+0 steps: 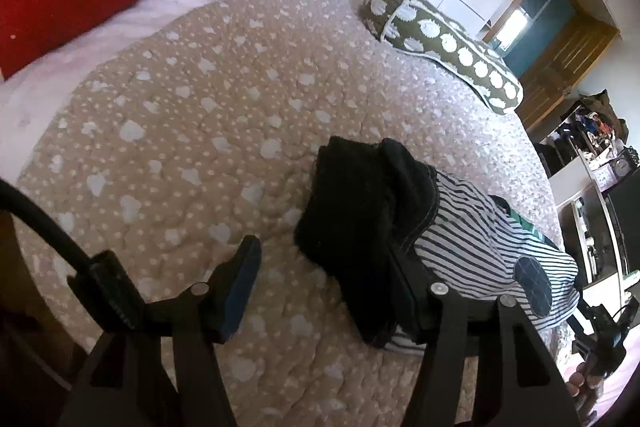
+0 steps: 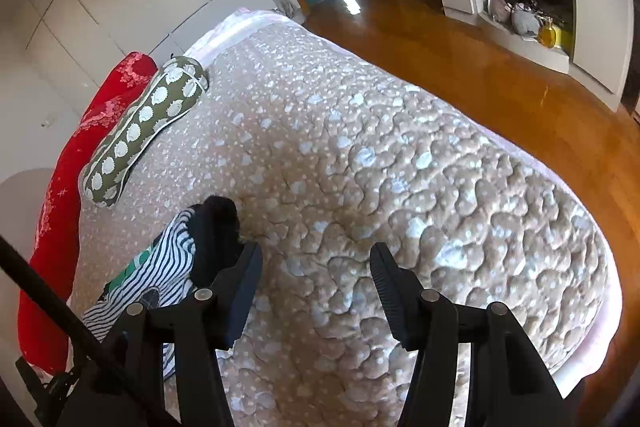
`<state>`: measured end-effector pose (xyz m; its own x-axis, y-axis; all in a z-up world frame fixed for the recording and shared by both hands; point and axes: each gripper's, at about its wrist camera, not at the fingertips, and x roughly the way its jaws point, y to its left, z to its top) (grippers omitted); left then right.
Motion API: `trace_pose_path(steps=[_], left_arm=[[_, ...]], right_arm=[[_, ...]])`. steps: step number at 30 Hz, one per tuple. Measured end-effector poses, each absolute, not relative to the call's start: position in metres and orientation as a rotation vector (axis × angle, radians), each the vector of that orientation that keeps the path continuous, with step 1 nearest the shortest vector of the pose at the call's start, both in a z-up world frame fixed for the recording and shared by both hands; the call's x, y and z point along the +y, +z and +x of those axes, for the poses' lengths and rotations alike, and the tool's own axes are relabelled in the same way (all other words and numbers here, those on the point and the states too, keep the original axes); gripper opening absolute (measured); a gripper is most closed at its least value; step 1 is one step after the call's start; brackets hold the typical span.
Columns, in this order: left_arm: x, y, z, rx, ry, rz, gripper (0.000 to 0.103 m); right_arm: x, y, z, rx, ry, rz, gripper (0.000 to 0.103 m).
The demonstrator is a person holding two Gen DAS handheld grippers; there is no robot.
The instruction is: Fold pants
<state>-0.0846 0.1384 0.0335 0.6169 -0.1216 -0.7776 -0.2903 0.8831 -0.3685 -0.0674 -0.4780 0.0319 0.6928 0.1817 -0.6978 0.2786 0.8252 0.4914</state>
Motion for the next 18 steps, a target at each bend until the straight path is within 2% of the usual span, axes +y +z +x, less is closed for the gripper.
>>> trace_pose_path(steps=[3, 11, 18], left_arm=[[0.136, 0.051, -0.095, 0.873, 0.134, -0.445, 0.06], [0.111, 0.093, -0.096, 0.818, 0.128, -0.325, 0.061], [0.038, 0.104, -0.065, 0.867, -0.027, -0.235, 0.061]], right_arm=[[-0.475, 0.03, -0.066, 0.816, -0.049, 0.619, 0.064], [-0.475, 0.018, -0.067, 0.797, -0.016, 0.67, 0.067], [-0.473, 0.018, -0.073, 0.753, 0.074, 0.698, 0.069]])
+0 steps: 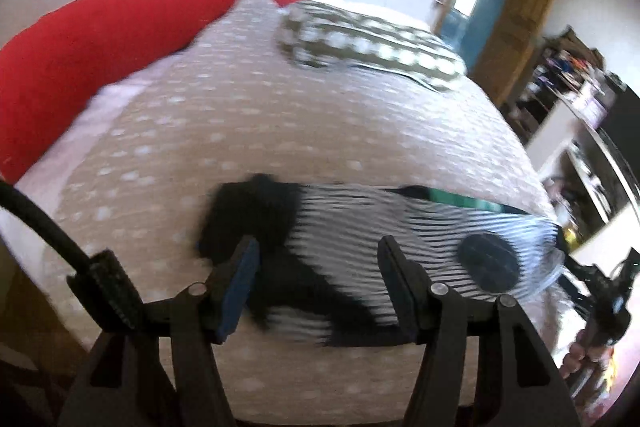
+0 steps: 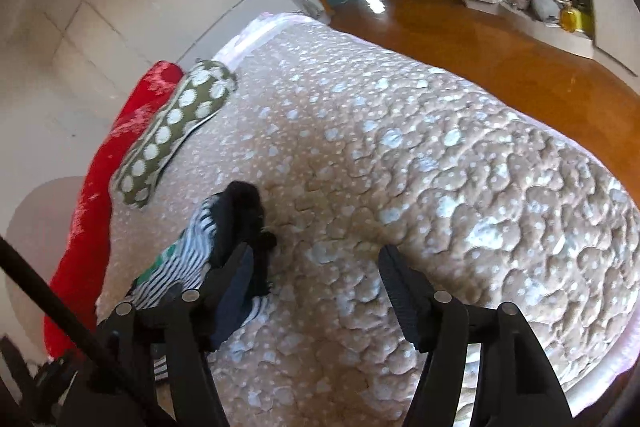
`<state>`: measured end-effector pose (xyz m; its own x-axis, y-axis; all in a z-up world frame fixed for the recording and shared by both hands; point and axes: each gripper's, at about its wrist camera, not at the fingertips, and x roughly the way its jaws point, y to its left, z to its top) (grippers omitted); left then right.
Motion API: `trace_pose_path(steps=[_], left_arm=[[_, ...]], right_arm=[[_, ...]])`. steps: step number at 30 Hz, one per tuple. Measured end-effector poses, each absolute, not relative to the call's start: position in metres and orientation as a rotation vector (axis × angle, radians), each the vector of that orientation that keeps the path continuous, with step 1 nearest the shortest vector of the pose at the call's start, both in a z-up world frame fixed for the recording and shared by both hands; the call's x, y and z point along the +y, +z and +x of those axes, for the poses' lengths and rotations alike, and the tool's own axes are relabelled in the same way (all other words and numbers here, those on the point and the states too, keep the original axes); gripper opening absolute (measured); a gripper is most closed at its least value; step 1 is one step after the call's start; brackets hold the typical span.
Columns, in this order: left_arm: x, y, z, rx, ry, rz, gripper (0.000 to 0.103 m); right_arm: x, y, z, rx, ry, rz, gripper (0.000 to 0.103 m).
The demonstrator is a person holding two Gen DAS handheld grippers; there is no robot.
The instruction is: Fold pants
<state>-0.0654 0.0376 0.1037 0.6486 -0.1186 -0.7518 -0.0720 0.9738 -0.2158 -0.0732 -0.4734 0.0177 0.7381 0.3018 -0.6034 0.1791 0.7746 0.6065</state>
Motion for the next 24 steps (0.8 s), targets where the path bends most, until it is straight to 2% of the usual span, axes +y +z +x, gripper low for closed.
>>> trace_pose_path(steps=[14, 18, 24], left_arm=[[-0.151, 0.124, 0.027, 0.97, -0.427, -0.074, 0.062], [-0.194, 0.116, 0.055, 1.04, -0.553, -0.053, 0.062], [-0.242, 0.076, 0.095, 1.176, -0.676, -0.022, 0.062]], right_arm=[[-0.47, 0.01, -0.09, 0.724, 0.211, 0.725, 0.071], [-0.467, 0.011, -0.09, 0.714, 0.258, 0.734, 0.072], [-0.443, 0.01, -0.07, 0.742, 0.28, 0.662, 0.072]])
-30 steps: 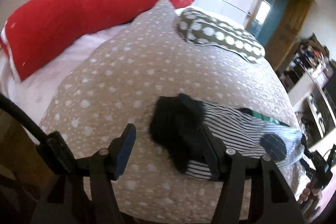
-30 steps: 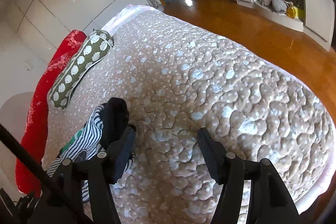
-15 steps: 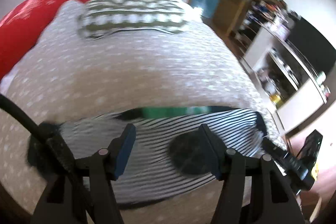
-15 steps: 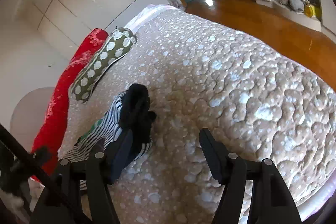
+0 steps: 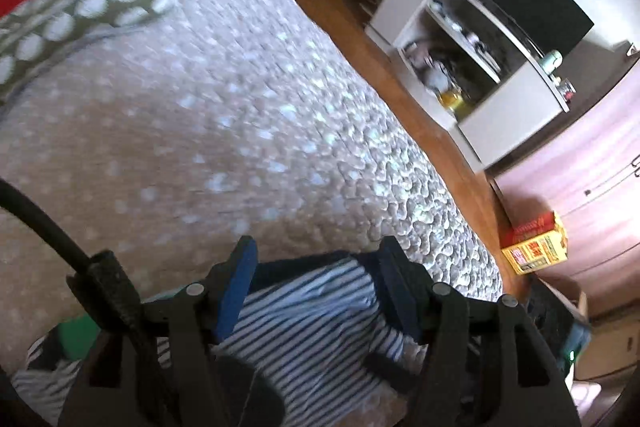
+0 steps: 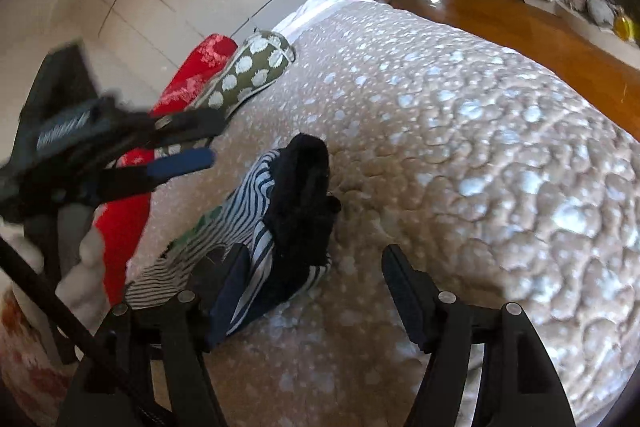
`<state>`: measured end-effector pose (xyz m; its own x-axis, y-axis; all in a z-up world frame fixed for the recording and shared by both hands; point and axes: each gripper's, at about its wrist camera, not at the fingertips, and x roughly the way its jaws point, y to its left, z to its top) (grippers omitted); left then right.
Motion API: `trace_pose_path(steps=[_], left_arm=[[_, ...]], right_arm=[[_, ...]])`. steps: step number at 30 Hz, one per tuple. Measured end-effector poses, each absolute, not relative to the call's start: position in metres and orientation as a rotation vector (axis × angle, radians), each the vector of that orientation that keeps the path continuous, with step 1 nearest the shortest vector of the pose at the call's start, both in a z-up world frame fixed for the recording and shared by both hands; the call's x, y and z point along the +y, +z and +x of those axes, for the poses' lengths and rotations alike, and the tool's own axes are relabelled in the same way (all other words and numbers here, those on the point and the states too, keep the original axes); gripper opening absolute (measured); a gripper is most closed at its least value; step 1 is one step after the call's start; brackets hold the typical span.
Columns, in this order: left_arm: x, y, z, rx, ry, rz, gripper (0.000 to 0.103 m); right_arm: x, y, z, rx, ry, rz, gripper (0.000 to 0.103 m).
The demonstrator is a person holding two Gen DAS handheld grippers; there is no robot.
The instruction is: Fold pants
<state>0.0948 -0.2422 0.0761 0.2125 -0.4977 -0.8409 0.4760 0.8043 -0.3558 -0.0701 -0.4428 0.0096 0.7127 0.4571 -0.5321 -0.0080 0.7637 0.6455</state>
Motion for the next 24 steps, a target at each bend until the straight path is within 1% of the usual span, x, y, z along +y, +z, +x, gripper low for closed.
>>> trace_pose_path(steps=[4, 8, 9, 10, 11, 12, 13, 18, 24], left_arm=[[-0.257, 0.052, 0.103, 1.238, -0.723, 0.004, 0.062], [-0.262, 0.037, 0.105, 1.295, -0.781, -0.028, 0.062], [-0.263, 0.034, 0.104, 1.311, -0.796, -0.028, 0.061], [-0.264, 0.031, 0.102, 1.326, -0.807, -0.017, 0.045], [-0.264, 0.03, 0.1, 1.331, -0.806, -0.008, 0.033], [-0.263, 0.031, 0.097, 1.328, -0.8, 0.003, 0.028], [-0.261, 0.033, 0.095, 1.317, -0.803, -0.001, 0.027], [-0.229, 0.057, 0.088, 1.246, -0.82, -0.105, 0.026], [-0.15, 0.079, 0.077, 1.144, -0.742, -0.29, 0.026]], right_arm=[[-0.435, 0.01, -0.061, 0.728, 0.285, 0.653, 0.073], [-0.425, 0.011, -0.052, 0.722, 0.294, 0.634, 0.072], [-0.422, 0.011, -0.05, 0.72, 0.293, 0.624, 0.065], [-0.418, 0.011, -0.048, 0.719, 0.297, 0.613, 0.048], [-0.415, 0.01, -0.044, 0.73, 0.305, 0.606, 0.04], [-0.414, 0.01, -0.041, 0.745, 0.3, 0.603, 0.03], [-0.414, 0.01, -0.039, 0.746, 0.299, 0.612, 0.024], [-0.407, 0.027, -0.037, 0.728, 0.326, 0.595, 0.023], [-0.361, 0.062, -0.035, 0.71, 0.427, 0.477, 0.023]])
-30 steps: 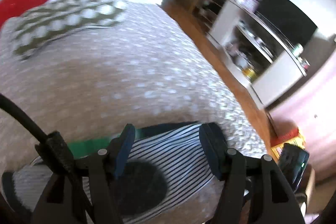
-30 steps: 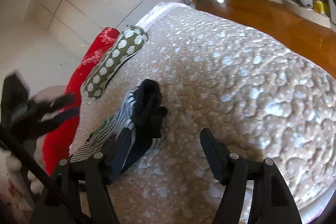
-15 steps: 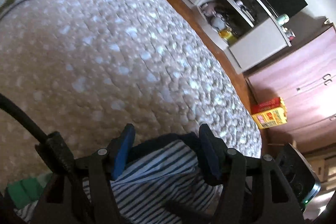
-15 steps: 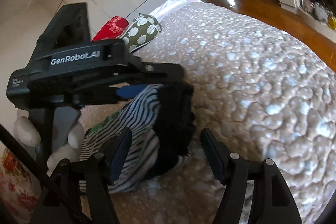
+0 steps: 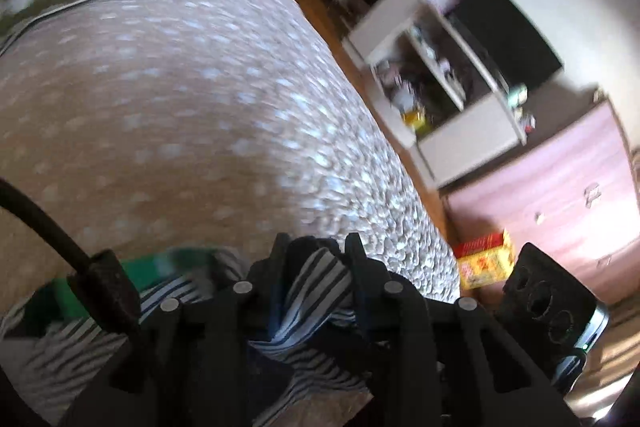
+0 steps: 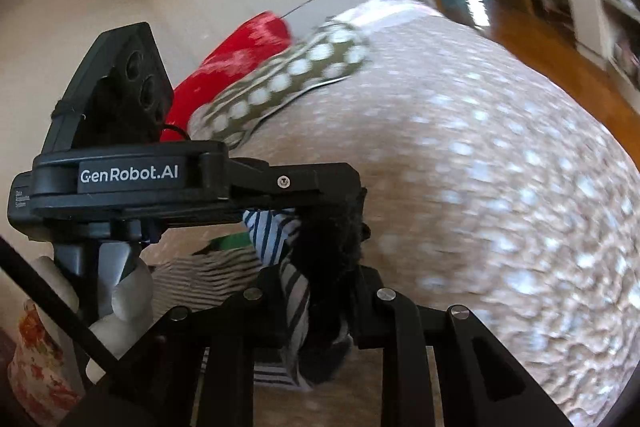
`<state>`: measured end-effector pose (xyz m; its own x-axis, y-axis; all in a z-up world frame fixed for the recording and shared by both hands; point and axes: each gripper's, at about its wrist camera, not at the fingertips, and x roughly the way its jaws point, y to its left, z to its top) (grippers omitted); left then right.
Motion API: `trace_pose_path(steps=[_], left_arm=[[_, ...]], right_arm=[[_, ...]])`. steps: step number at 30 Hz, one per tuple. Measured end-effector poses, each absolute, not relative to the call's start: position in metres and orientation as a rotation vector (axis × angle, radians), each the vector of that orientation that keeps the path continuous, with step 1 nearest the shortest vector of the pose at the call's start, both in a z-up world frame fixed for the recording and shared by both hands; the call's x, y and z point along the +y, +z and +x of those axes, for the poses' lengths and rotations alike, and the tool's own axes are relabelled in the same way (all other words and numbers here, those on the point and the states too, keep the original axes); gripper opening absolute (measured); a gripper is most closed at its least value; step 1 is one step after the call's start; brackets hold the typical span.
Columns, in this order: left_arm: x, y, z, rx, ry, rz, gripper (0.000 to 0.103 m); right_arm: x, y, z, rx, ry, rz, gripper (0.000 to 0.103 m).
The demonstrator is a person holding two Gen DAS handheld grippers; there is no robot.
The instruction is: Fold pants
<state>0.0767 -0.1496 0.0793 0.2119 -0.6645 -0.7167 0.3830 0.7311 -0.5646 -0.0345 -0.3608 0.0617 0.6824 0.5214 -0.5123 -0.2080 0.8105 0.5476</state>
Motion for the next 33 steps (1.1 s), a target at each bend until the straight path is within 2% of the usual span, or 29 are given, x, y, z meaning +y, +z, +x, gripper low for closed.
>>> trace_pose_path(steps=[4, 5, 7, 8, 12, 18, 21, 29, 33], left_arm=[[-0.082, 0.082, 0.063, 1.083, -0.591, -0.434, 0.035], [-0.064, 0.083, 0.057, 1.064, -0.551, -0.469, 0.04], [-0.033, 0.087, 0.042, 1.023, -0.482, -0.504, 0.046], [-0.021, 0.088, 0.034, 1.005, -0.453, -0.512, 0.048], [0.025, 0.091, 0.0, 0.954, -0.339, -0.546, 0.054], [0.063, 0.092, -0.04, 0.885, -0.206, -0.529, 0.056], [0.07, 0.088, -0.05, 0.876, -0.169, -0.546, 0.056], [0.092, 0.089, -0.087, 0.846, -0.001, -0.458, 0.059], [0.106, 0.087, -0.095, 0.842, 0.067, -0.445, 0.059]], right_arm=[[-0.315, 0.071, -0.024, 0.73, 0.533, 0.41, 0.027], [-0.299, 0.071, -0.019, 0.745, 0.561, 0.387, 0.029], [-0.273, 0.065, -0.015, 0.79, 0.621, 0.358, 0.052], [-0.262, 0.063, -0.014, 0.81, 0.646, 0.348, 0.055], [-0.232, 0.066, -0.024, 0.85, 0.741, 0.285, 0.056], [-0.257, 0.097, -0.036, 0.784, 0.72, 0.334, 0.055], [-0.26, 0.097, -0.025, 0.814, 0.617, 0.3, 0.04], [-0.21, 0.038, 0.015, 0.993, 0.541, 0.186, 0.041], [-0.214, 0.041, 0.017, 0.988, 0.536, 0.213, 0.044]])
